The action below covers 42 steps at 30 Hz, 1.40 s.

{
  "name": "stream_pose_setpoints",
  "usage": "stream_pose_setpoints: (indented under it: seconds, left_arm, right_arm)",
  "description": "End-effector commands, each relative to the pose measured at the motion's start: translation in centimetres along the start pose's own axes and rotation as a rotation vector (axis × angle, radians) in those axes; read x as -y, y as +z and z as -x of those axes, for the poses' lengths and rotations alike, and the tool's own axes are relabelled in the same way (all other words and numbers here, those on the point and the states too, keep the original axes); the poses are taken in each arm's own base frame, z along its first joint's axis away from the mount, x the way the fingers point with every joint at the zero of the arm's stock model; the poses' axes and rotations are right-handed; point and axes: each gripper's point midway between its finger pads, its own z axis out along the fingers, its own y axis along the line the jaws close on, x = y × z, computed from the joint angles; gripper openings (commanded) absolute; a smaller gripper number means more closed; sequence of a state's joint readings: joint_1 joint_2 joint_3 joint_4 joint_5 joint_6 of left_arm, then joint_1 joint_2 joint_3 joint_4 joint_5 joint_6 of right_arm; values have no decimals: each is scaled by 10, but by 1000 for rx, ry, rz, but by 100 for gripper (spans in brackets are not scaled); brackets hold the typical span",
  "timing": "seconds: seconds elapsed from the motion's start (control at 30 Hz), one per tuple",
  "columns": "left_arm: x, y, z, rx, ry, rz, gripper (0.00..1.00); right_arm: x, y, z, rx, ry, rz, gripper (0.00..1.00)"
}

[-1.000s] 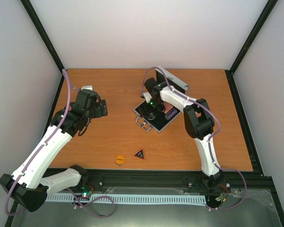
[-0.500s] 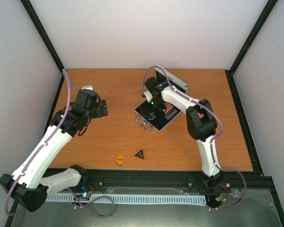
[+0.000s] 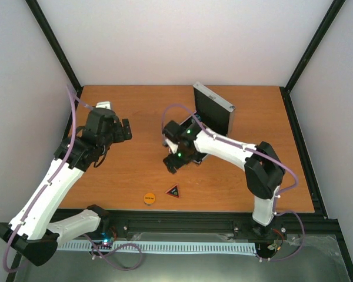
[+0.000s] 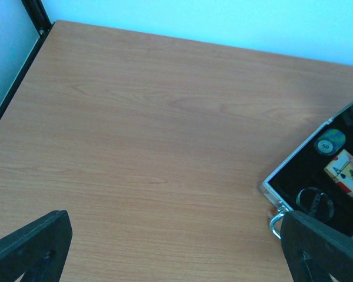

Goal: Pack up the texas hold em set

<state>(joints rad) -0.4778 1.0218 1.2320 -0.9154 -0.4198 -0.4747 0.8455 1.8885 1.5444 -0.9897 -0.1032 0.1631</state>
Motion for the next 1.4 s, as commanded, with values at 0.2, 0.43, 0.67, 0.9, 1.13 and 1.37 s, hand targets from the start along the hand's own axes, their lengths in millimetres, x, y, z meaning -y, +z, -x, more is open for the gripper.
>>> stream_pose_setpoints:
  seconds: [0.2, 0.43, 0.67, 0.9, 1.13, 1.37]
  left_arm:
    - [-9, -40, 26, 99, -64, -41, 100]
    - [-13, -42, 21, 89, -45, -31, 100]
    - [-18, -46, 16, 83, -38, -27, 100]
    - [-21, -49, 14, 85, -40, -25, 100]
    - [-22, -48, 10, 77, -40, -24, 100]
    - [-23, -47, 9, 75, -34, -18, 100]
  right_arm:
    - [-48, 27, -56, -91, -3, 23, 93]
    - [-76, 51, -72, -132, -70, 27, 93]
    - [-71, 69, -84, -171, -59, 12, 100]
    - [-69, 79, -87, -186, -56, -10, 100]
    - [-60, 92, -87, -201, -66, -111, 100]
    - [-56, 99, -90, -219, -51, -139, 100]
